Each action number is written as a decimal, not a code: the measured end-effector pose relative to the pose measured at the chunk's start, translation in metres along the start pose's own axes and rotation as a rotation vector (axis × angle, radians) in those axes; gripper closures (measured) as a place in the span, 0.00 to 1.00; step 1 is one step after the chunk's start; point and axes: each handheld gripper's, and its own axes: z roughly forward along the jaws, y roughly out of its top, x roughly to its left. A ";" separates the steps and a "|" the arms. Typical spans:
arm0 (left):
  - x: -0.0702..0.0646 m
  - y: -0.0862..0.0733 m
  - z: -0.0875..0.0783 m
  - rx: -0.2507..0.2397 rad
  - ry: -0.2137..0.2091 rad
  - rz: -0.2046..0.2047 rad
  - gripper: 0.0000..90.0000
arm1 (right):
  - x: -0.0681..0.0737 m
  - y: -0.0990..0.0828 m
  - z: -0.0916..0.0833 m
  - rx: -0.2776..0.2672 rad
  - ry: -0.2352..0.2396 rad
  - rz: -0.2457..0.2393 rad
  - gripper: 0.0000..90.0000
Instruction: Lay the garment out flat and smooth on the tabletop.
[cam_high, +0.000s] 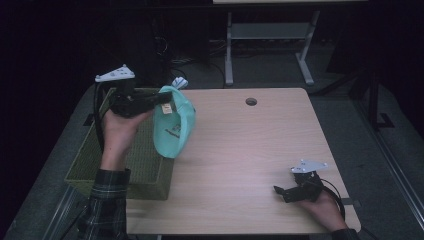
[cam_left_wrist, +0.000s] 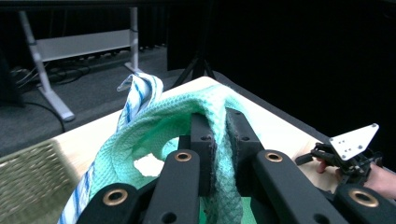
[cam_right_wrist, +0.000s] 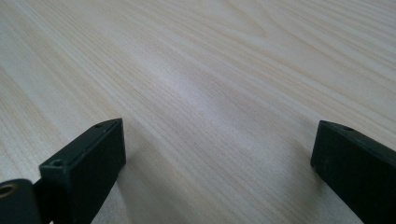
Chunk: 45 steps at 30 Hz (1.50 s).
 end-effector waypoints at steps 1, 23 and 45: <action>-0.003 0.001 0.003 -0.001 -0.005 0.003 0.92 | 0.000 0.000 0.000 0.000 0.000 0.000 0.03; -0.052 -0.010 0.089 0.064 -0.152 0.065 0.92 | 0.000 0.001 0.001 -0.001 0.000 0.004 0.03; -0.082 -0.062 0.164 0.168 -0.249 0.096 0.92 | 0.000 0.001 0.001 -0.003 0.000 0.005 0.03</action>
